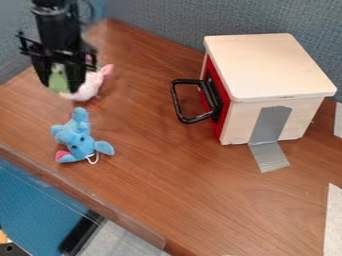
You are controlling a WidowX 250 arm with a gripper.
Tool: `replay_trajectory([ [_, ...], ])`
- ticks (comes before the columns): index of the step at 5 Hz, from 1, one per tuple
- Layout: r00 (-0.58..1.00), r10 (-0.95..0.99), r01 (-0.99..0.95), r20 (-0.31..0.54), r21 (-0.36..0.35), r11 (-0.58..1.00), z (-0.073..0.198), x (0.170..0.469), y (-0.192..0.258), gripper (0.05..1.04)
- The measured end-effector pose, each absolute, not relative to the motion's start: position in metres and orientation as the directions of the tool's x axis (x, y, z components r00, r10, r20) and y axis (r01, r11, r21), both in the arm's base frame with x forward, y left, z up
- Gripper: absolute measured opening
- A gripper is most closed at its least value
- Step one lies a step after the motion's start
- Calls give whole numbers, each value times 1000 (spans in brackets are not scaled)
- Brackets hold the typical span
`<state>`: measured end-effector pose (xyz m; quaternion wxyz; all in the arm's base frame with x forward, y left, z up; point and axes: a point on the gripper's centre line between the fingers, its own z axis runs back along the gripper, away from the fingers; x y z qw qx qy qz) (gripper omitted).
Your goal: Move the green teddy bear to the lower left corner of the table
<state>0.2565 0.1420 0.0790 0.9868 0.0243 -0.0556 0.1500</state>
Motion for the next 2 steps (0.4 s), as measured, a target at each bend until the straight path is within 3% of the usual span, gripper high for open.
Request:
replay_trajectory([
  [2, 936, 336, -345, 101, 82, 935, 46, 255, 225, 574],
])
